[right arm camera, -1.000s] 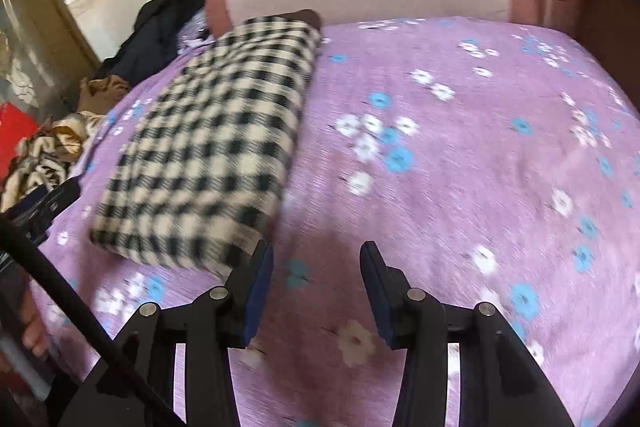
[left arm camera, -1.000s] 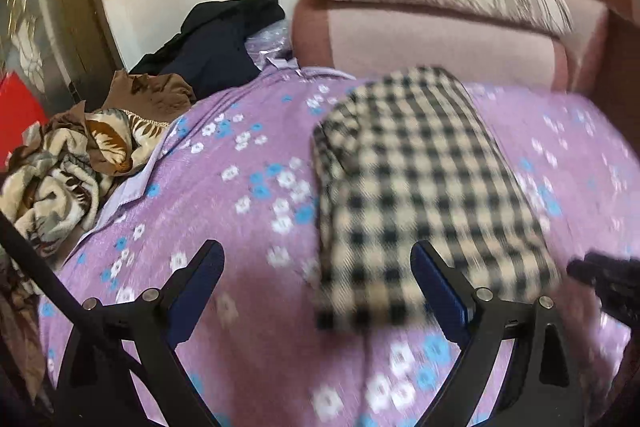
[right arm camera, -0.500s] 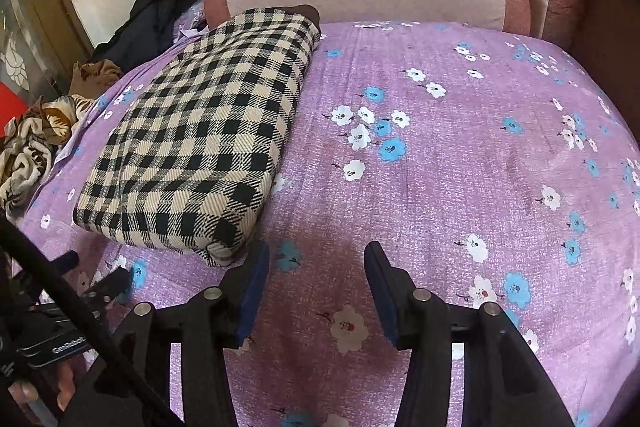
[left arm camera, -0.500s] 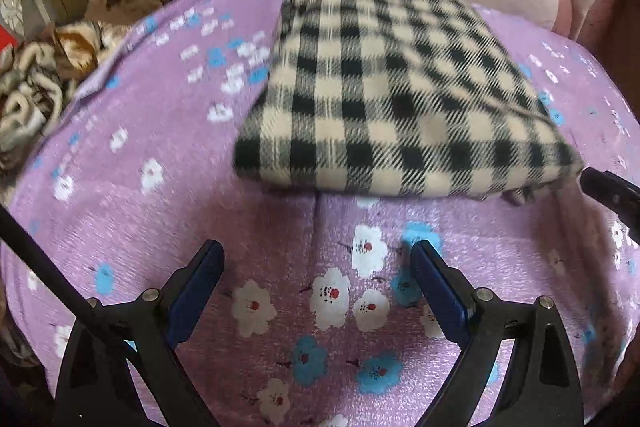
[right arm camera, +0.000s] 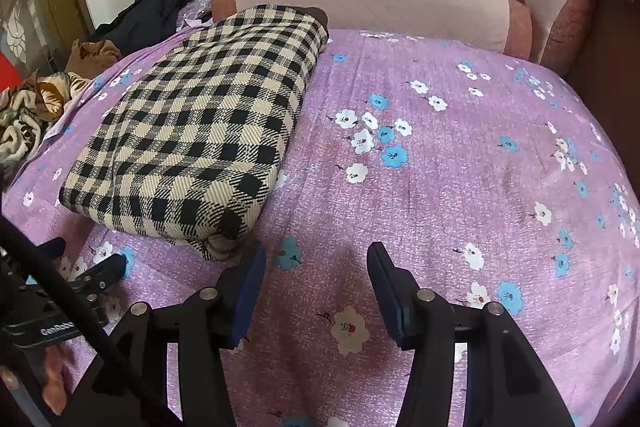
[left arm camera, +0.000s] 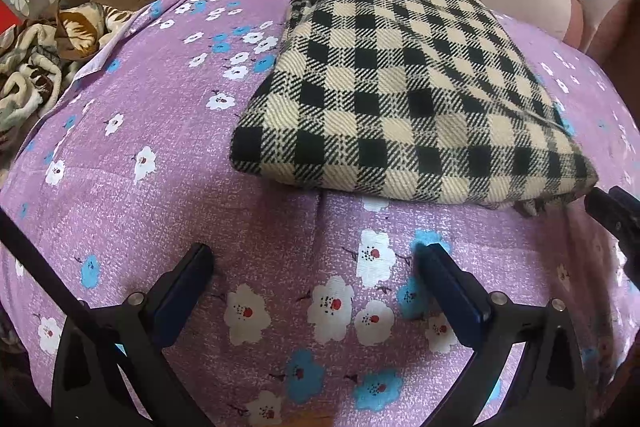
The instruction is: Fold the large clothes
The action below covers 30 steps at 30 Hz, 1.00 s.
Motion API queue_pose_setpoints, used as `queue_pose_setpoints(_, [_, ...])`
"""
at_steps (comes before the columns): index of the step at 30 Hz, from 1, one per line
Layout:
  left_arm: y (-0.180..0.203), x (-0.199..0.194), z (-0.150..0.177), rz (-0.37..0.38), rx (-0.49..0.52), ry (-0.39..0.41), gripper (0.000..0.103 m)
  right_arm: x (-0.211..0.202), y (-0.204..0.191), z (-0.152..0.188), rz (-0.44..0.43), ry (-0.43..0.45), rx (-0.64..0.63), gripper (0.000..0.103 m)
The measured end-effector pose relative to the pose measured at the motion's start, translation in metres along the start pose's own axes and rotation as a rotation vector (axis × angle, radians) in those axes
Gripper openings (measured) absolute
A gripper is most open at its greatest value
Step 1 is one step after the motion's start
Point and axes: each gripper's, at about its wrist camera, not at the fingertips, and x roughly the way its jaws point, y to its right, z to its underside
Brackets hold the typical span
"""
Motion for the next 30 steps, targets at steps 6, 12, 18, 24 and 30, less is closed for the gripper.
queue_pose_setpoints(6, [-0.013, -0.029, -0.004, -0.028, -0.072, 0.118, 0.103, -0.01, -0.008, 0.0, 0.049, 0.059, -0.053, 0.061])
queue_pose_setpoints(12, [-0.011, -0.052, -0.006, -0.059, -0.055, 0.233, 0.103, -0.006, -0.021, 0.003, 0.089, 0.054, -0.113, 0.061])
queue_pose_setpoints(18, [-0.007, -0.058, -0.003, -0.04, -0.045, 0.241, 0.103, -0.003, -0.022, 0.007, 0.115, 0.054, -0.126, 0.064])
queue_pose_setpoints(24, [-0.006, -0.052, -0.004, -0.028, -0.05, 0.21, 0.103, 0.004, -0.031, 0.014, 0.119, 0.028, -0.158, 0.064])
queue_pose_setpoints(30, [-0.006, -0.049, -0.003, -0.03, -0.049, 0.201, 0.103, 0.005, -0.038, 0.018, 0.123, 0.03, -0.186, 0.066])
